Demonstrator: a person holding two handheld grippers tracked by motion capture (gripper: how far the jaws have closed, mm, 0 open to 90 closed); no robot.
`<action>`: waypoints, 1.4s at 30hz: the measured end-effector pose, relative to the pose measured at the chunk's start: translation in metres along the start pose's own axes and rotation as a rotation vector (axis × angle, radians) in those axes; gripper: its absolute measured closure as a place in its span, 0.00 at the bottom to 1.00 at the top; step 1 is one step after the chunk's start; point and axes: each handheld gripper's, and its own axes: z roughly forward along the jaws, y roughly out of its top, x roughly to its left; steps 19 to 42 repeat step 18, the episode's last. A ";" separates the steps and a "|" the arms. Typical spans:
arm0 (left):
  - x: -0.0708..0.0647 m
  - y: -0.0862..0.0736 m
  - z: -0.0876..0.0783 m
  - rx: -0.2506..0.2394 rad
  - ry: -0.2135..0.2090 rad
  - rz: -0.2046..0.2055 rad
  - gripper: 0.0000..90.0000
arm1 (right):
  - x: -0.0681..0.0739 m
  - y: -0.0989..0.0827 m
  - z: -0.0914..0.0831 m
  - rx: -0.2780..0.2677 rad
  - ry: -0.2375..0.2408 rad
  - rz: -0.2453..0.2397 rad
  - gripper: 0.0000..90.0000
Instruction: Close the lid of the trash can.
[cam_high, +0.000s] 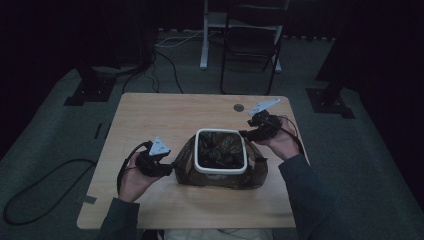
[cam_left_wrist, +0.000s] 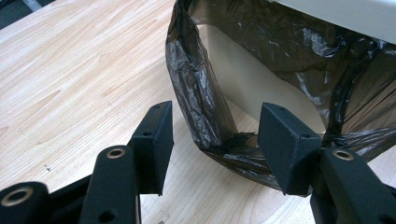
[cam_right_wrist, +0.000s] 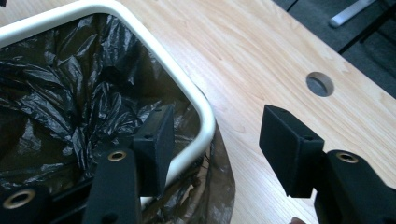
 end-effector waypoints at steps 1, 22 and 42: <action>0.000 0.000 0.000 -0.001 0.000 0.000 0.51 | 0.000 -0.002 -0.002 -0.008 -0.008 0.003 0.49; 0.002 0.000 -0.002 -0.004 0.007 -0.004 0.51 | -0.007 -0.031 -0.023 -0.072 -0.061 0.059 0.48; 0.002 0.000 -0.002 -0.004 0.007 -0.004 0.51 | -0.007 -0.031 -0.023 -0.072 -0.061 0.059 0.48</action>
